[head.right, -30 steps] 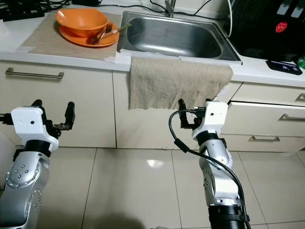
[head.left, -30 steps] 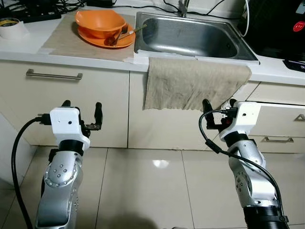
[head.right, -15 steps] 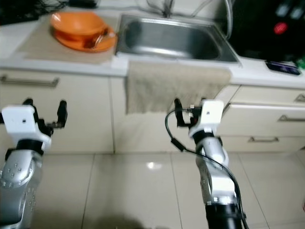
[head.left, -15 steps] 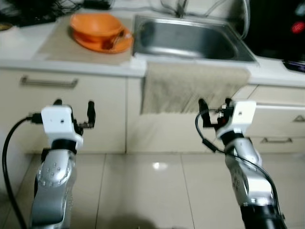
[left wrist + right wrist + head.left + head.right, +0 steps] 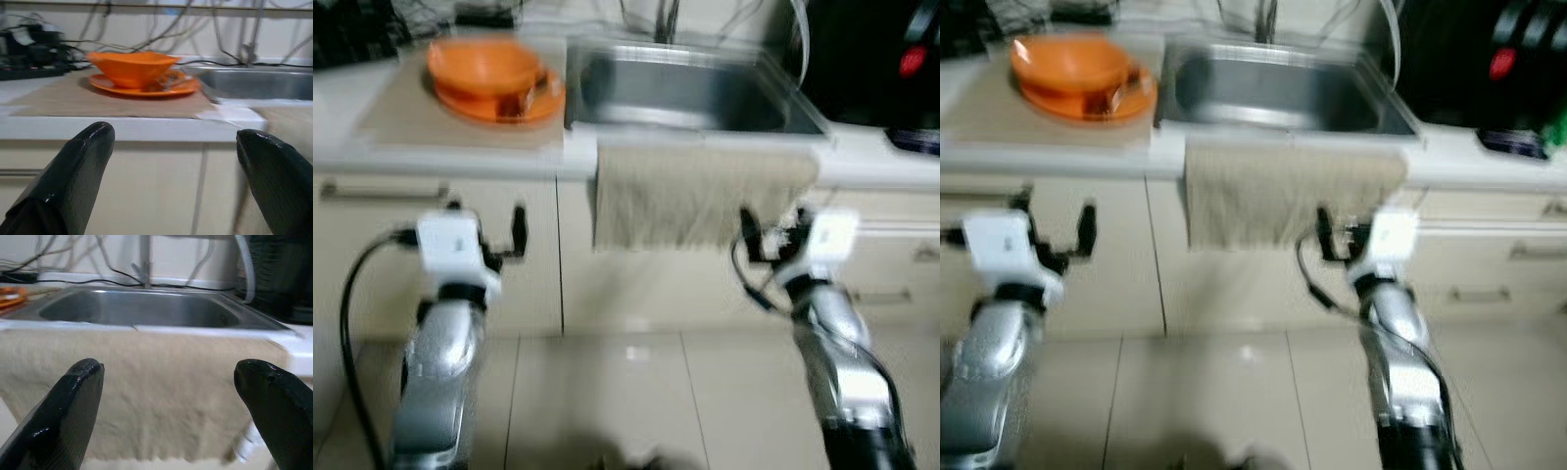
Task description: Kitchen organization
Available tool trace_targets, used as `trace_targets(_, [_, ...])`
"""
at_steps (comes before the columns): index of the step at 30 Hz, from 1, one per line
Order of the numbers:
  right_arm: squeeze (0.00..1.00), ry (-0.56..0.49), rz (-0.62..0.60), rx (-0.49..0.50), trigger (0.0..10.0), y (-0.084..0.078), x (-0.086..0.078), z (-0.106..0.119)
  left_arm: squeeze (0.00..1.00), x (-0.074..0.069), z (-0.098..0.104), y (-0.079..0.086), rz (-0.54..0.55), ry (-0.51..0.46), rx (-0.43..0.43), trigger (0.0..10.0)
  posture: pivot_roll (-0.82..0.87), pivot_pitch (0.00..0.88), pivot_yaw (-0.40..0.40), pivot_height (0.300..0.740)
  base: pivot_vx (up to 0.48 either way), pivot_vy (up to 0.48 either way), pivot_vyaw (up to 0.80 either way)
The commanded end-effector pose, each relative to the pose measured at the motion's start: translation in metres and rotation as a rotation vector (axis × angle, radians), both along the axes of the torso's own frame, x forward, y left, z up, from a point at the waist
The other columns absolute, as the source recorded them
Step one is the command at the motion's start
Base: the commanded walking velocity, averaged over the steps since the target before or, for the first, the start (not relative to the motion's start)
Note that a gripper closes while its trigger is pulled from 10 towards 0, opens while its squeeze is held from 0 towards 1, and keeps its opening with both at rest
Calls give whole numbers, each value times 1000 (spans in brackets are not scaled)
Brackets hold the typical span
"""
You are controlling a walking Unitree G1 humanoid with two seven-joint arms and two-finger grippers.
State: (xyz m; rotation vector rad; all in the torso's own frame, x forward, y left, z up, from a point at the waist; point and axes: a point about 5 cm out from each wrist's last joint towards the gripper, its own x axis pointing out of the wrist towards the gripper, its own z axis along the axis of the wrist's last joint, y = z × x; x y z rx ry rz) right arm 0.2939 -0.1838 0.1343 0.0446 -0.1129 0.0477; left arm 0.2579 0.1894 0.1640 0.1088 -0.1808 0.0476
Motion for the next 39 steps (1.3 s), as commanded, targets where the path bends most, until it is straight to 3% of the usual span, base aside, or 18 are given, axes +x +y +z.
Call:
trace_targets(1, [0,-22,19,3,10000,6,1,5,133,-1,1,5,16,1,1,10000,-127,132,-101,740,379,0,0])
trace_targets(18, [0,-30,39,-1,10000,8,5,8,137,0,8,8,19,-22,13,10000,-109,105,-108,740,371,0,-229])
trace_targets(22, [0,-59,61,-46,10000,12,7,13,137,-1,12,9,30,-41,22,10000,-103,103,-110,740,376,0,0])
trace_targets(31, [0,-72,85,-38,10000,20,6,12,133,-1,24,12,22,-70,53,10000,-93,109,-94,740,370,0,800])
trace_targets(34, [0,-69,67,20,10000,18,5,11,133,-2,25,11,-1,-66,67,10000,-96,111,-86,740,372,0,0])
trace_targets(39, [0,-73,63,17,10000,17,1,9,133,-2,26,7,-39,-67,85,10000,-101,114,-76,740,358,0,0])
